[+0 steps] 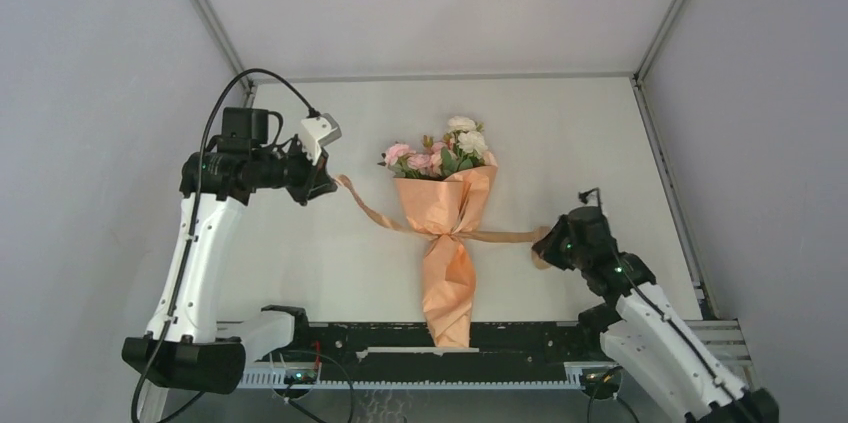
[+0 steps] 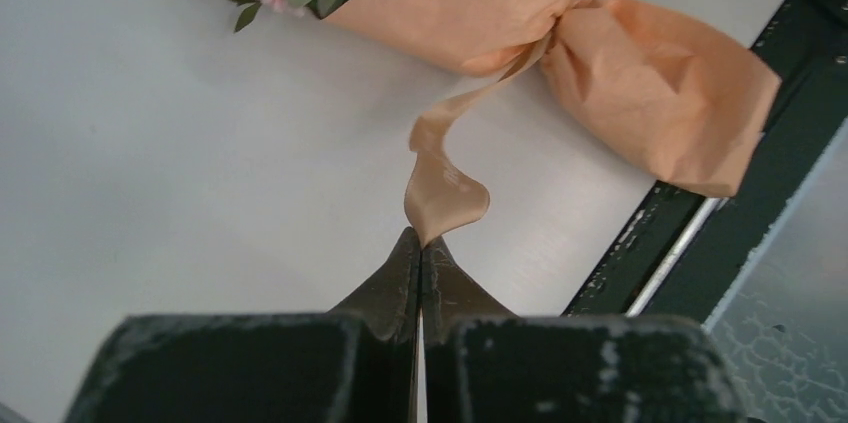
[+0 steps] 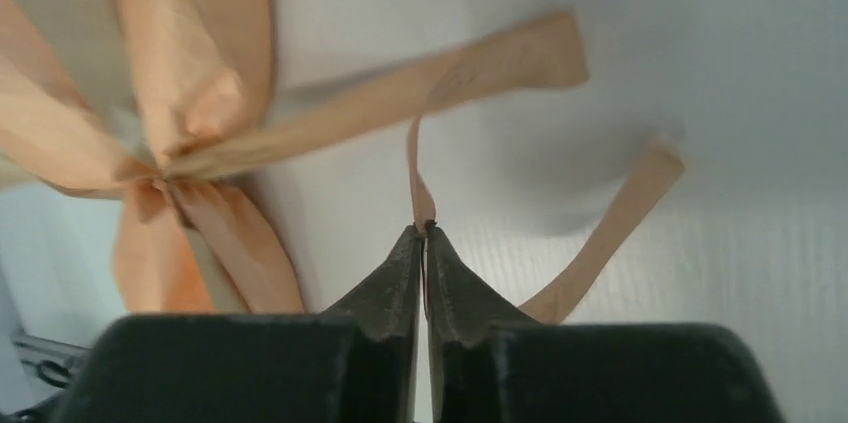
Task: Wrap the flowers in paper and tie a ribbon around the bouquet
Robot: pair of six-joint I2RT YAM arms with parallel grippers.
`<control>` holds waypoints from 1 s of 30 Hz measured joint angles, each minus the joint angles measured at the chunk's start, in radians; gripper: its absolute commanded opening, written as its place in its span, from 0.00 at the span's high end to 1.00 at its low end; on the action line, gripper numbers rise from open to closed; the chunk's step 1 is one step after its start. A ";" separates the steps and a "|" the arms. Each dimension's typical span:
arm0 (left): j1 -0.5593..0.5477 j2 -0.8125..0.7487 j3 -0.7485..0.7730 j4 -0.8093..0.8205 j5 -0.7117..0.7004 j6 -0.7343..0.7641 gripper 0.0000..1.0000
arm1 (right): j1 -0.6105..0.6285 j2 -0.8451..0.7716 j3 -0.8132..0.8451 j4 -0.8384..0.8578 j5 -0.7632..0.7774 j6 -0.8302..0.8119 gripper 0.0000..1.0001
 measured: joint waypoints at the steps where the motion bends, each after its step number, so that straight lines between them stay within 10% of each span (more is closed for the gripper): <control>1: -0.021 -0.001 0.013 -0.009 0.013 -0.009 1.00 | 0.071 0.031 0.005 -0.020 0.037 0.012 0.61; 5: -0.069 -0.002 0.045 -0.059 0.048 -0.034 1.00 | 0.253 0.179 0.051 -0.098 0.116 0.069 0.39; 14: -0.111 -0.016 0.164 -0.160 0.163 -0.085 1.00 | 0.606 0.432 0.383 -0.344 0.472 0.103 0.33; 23: -0.128 -0.083 0.261 -0.234 0.302 -0.086 1.00 | 0.773 0.468 0.289 0.456 0.235 -0.556 0.28; 30: -0.129 -0.100 0.260 -0.261 0.339 -0.086 1.00 | 0.715 0.686 0.293 0.822 -0.030 -0.707 0.33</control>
